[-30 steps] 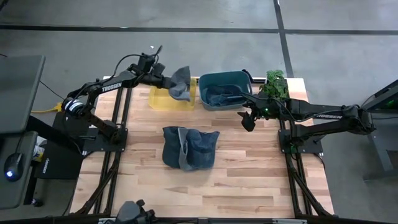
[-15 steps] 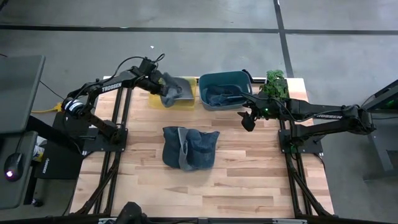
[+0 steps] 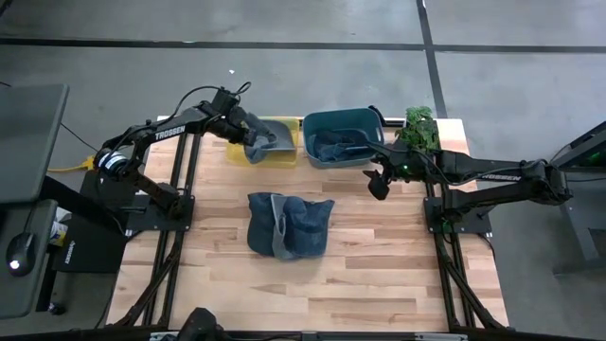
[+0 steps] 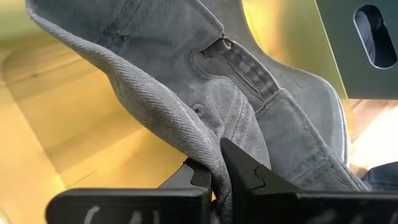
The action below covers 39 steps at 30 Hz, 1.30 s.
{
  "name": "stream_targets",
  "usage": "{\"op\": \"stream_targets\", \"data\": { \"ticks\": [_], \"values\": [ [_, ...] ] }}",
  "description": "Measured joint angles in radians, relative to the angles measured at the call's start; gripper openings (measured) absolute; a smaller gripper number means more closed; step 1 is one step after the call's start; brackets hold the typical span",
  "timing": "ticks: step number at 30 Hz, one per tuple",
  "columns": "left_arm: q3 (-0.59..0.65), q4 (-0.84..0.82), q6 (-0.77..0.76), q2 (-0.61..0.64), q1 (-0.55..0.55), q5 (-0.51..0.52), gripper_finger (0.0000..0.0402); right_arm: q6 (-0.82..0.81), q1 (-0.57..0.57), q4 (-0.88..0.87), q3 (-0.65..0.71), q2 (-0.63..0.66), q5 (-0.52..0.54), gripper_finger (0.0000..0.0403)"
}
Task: Pick & Place hat
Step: Put the right gray cap into the yellow bin
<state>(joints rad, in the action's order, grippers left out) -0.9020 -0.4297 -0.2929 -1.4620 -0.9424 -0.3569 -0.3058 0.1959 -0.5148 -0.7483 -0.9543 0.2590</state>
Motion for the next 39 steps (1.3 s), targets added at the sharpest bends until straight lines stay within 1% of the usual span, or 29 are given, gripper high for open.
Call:
{"op": "stream_targets", "data": {
  "ticks": [4,8,11,20,26,28,31,34,39],
  "values": [
    [0.000,0.000,-0.014,0.000,0.000,-0.019,0.0013,0.003,0.000,-0.014,0.000,0.000,0.000,0.0222],
    [0.000,0.000,-0.025,0.000,0.000,-0.056,0.0043,0.018,0.000,-0.019,0.000,0.000,-0.004,0.0222],
    [0.000,0.001,-0.026,0.000,0.000,-0.082,0.0057,0.019,0.000,-0.019,0.000,0.000,-0.004,0.0222],
    [0.000,0.009,-0.027,0.000,0.000,-0.186,0.0063,0.045,0.000,-0.019,0.000,0.000,-0.012,0.0222],
    [0.000,0.010,-0.026,0.000,0.000,-0.200,0.0065,0.052,0.000,-0.019,0.000,0.000,-0.027,0.0222],
    [0.000,0.012,-0.021,0.001,0.000,-0.206,0.0073,0.053,0.000,-0.019,0.000,0.000,-0.027,0.0222],
    [0.000,0.013,-0.018,0.016,0.000,-0.192,0.0099,0.063,0.000,-0.019,0.000,0.000,-0.027,0.0222],
    [-0.023,0.000,-0.009,0.022,0.001,-0.129,0.0139,0.063,0.000,-0.019,0.000,0.000,-0.027,0.0222],
    [-0.141,-0.066,0.035,0.028,0.000,-0.041,0.0201,0.071,0.000,-0.019,0.000,0.000,-0.027,0.0222]
  ]
}}
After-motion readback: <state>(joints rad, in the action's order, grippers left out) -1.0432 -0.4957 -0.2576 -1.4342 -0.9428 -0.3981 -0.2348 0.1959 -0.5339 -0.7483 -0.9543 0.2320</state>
